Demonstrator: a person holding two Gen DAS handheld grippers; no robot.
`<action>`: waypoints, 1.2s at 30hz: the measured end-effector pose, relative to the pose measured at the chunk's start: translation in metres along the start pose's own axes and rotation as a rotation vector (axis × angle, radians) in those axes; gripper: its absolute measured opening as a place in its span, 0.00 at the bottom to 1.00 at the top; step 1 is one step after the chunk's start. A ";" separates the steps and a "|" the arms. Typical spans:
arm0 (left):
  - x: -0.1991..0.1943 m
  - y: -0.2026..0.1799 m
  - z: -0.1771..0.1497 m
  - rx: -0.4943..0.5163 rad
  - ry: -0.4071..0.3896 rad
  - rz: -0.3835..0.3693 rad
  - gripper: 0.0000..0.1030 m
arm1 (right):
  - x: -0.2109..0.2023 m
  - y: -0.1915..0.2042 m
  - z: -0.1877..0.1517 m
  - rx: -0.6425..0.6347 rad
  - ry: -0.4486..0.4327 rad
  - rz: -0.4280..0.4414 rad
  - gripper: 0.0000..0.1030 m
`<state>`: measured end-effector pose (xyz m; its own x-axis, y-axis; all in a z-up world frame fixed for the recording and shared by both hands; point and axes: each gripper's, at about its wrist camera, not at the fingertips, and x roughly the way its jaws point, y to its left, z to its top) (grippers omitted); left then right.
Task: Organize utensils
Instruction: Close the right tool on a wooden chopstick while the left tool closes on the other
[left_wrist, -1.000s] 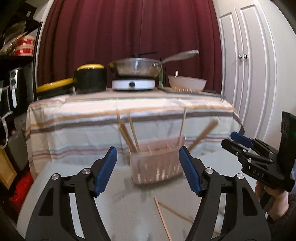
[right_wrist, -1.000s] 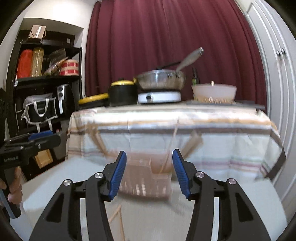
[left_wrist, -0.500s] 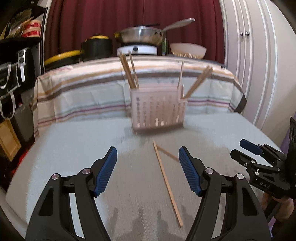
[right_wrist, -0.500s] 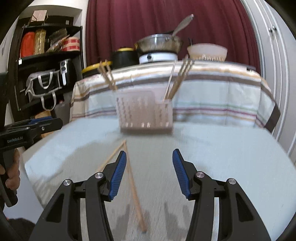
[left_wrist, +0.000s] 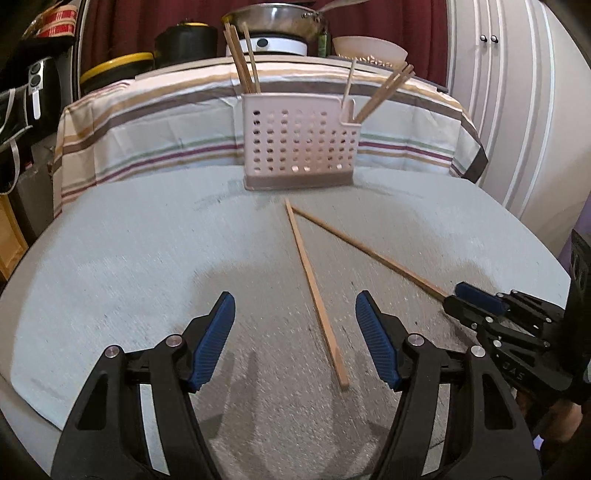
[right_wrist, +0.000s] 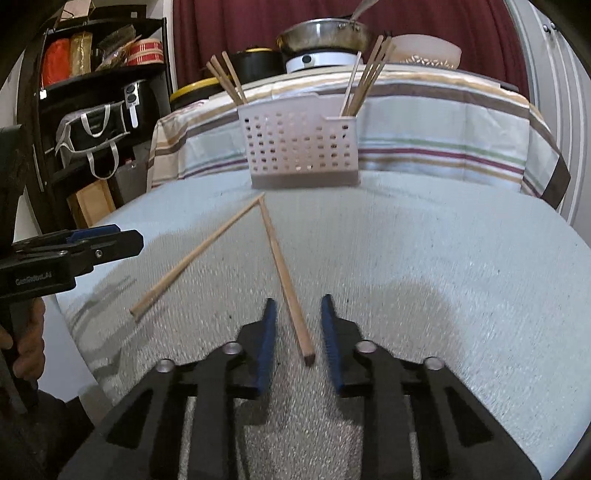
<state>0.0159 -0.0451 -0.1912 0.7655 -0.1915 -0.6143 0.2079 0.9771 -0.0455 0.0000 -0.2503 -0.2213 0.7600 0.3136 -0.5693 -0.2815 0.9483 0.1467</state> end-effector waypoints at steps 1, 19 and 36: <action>0.001 -0.001 -0.001 -0.001 0.004 -0.004 0.64 | 0.001 0.000 -0.001 0.001 0.007 -0.001 0.13; 0.019 -0.019 -0.021 0.025 0.085 -0.049 0.27 | -0.001 0.000 -0.003 0.027 -0.002 -0.048 0.07; 0.008 -0.012 -0.024 0.025 0.053 -0.015 0.06 | -0.008 0.001 0.002 0.031 -0.030 -0.050 0.07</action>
<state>0.0049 -0.0561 -0.2140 0.7290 -0.2008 -0.6544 0.2352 0.9713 -0.0359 -0.0050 -0.2518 -0.2151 0.7898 0.2671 -0.5521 -0.2248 0.9636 0.1445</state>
